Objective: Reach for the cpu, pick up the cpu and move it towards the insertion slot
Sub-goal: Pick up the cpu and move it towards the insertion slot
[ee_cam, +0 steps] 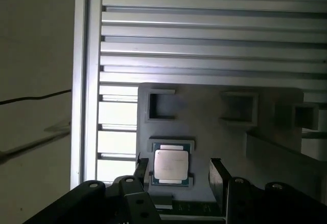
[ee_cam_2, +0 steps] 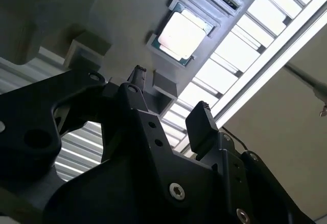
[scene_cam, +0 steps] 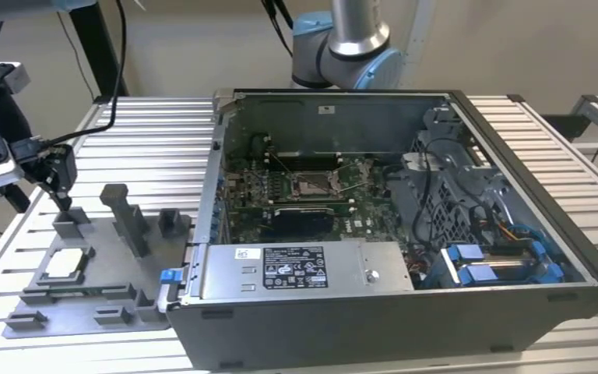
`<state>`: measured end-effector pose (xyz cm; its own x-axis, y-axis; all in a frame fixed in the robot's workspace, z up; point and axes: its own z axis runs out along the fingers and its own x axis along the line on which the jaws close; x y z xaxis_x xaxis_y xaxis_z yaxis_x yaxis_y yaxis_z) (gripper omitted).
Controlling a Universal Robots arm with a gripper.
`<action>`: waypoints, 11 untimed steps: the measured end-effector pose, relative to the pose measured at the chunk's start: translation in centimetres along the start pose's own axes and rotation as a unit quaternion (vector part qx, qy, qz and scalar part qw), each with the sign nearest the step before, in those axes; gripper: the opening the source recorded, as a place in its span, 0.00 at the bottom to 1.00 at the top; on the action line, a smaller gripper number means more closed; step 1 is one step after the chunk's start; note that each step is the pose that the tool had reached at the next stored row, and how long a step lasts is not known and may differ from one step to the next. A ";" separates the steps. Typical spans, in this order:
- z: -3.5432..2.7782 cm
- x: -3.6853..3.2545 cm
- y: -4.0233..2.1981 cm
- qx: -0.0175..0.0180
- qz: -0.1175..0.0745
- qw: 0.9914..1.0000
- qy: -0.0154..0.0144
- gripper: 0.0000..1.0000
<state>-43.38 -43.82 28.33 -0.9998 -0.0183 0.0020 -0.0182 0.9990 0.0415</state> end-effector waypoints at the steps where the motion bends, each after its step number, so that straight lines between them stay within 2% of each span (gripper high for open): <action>1: 0.00 0.00 0.00 0.000 0.000 1.000 0.000 1.00; 5: 0.27 0.00 -0.01 0.000 0.000 1.000 0.000 1.00; 11: 1.23 -0.01 -0.20 0.000 0.000 1.000 0.000 1.00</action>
<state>-43.37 -43.97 27.09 -0.9998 -0.0184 0.0017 -0.0183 0.9990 0.0417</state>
